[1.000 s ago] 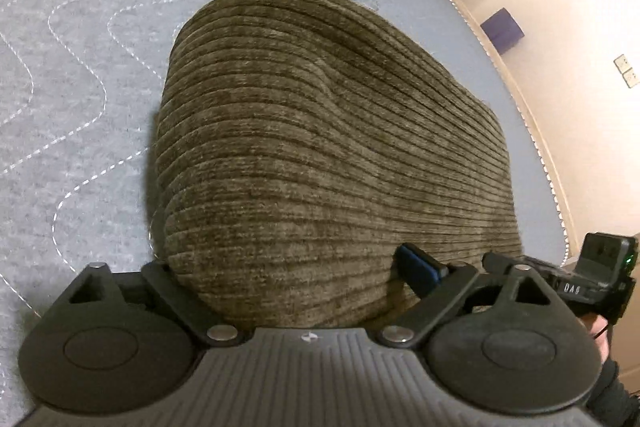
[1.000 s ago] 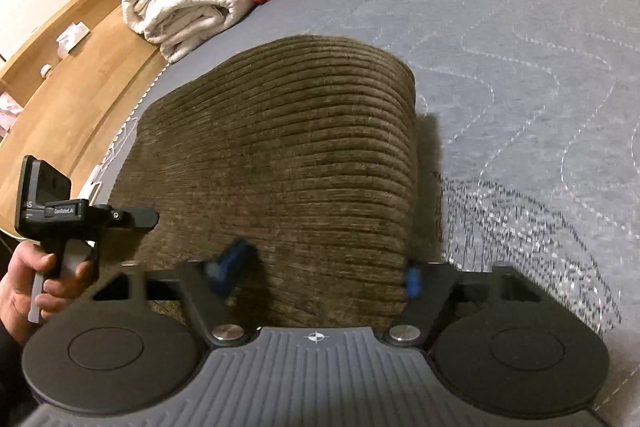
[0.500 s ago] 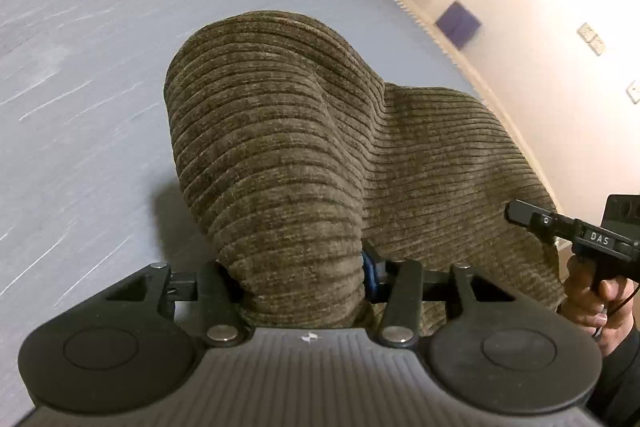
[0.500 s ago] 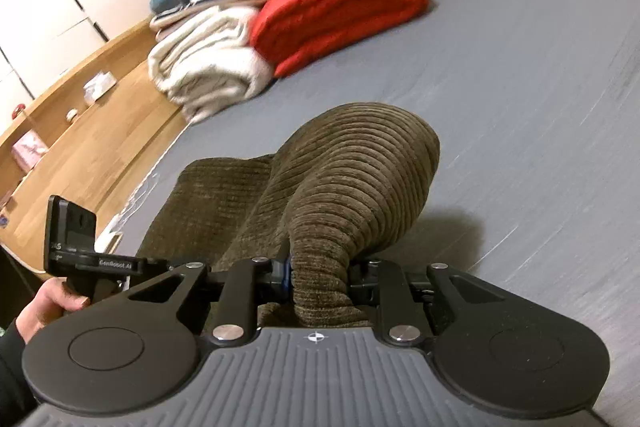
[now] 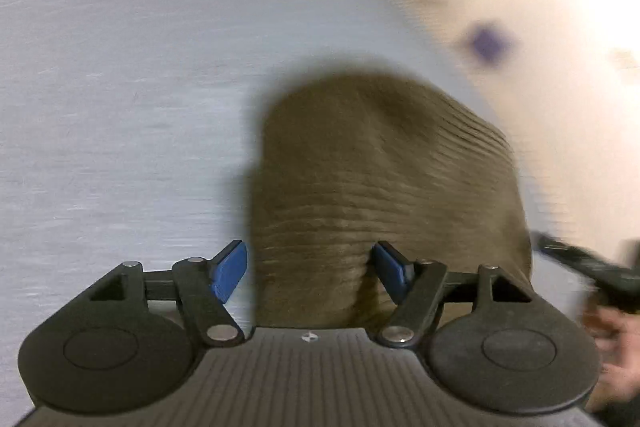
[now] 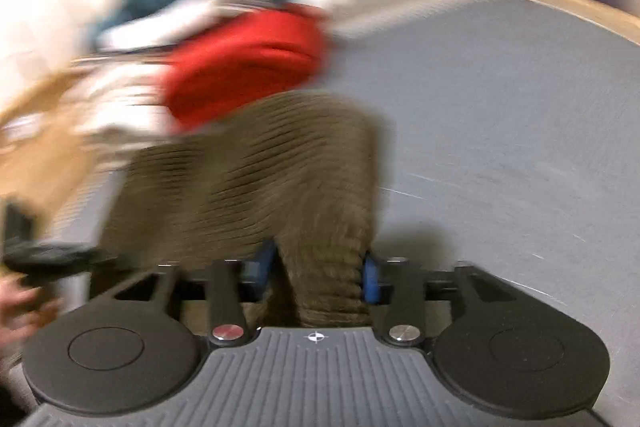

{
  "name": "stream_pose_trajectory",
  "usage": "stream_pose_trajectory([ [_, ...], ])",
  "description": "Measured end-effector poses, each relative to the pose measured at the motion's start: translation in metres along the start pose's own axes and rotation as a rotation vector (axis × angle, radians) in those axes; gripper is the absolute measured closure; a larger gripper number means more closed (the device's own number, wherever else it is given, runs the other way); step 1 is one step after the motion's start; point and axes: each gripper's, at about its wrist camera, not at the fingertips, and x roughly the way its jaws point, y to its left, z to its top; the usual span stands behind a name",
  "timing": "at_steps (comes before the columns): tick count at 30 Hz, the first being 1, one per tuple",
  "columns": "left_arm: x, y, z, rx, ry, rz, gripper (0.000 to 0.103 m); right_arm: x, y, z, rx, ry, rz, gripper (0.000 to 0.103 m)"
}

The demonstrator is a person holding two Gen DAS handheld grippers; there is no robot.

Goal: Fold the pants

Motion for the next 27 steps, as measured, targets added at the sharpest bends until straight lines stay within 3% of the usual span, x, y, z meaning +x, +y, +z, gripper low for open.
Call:
stream_pose_trajectory([
  [2, -0.013, 0.002, 0.002, -0.014, -0.051, 0.036, 0.018, 0.013, -0.025, -0.005, 0.069, 0.03, -0.22, 0.049],
  [3, -0.022, -0.001, 0.003, 0.001, -0.084, 0.046, 0.021, 0.012, -0.034, -0.006, 0.098, 0.029, -0.275, 0.049],
  [5, -0.048, -0.017, 0.001, 0.107, -0.169, 0.027, 0.023, -0.002, -0.038, -0.007, 0.145, -0.03, -0.228, 0.049],
  [6, -0.058, -0.025, -0.001, 0.168, -0.191, 0.0, 0.03, -0.009, -0.034, -0.007, 0.134, -0.053, -0.176, 0.049],
  [8, -0.072, -0.035, -0.012, 0.275, -0.186, -0.074, 0.04, -0.018, -0.016, -0.01, 0.041, -0.071, -0.082, 0.049],
  [11, -0.067, -0.058, -0.036, 0.493, -0.035, -0.183, 0.041, -0.018, 0.02, -0.023, -0.155, -0.033, 0.082, 0.049],
  [12, -0.057, -0.061, -0.047, 0.555, 0.043, -0.158, 0.049, -0.015, 0.03, -0.031, -0.222, -0.007, 0.125, 0.049],
  [14, -0.031, -0.063, -0.068, 0.63, 0.172, -0.071, 0.051, -0.004, 0.044, -0.046, -0.344, 0.078, 0.148, 0.049],
  [15, -0.031, -0.061, -0.076, 0.652, 0.191, -0.069, 0.051, 0.006, 0.048, -0.054, -0.392, 0.16, 0.135, 0.049],
  [16, -0.033, -0.063, -0.076, 0.66, 0.193, -0.074, 0.051, 0.018, 0.05, -0.066, -0.445, 0.253, 0.112, 0.049],
  [19, -0.042, -0.057, -0.057, 0.622, 0.172, -0.091, 0.058, 0.016, 0.061, -0.076, -0.6, 0.251, 0.077, 0.048],
  [22, -0.061, -0.041, -0.033, 0.497, 0.026, -0.129, 0.058, 0.012, 0.06, -0.059, -0.526, 0.217, 0.108, 0.048],
  [25, -0.069, -0.03, -0.011, 0.321, -0.151, -0.121, 0.059, 0.002, 0.058, -0.038, -0.415, 0.107, 0.135, 0.046],
  [27, -0.065, -0.03, -0.004, 0.273, -0.225, -0.074, 0.074, 0.002, 0.06, -0.022, -0.32, 0.018, 0.116, 0.039],
])
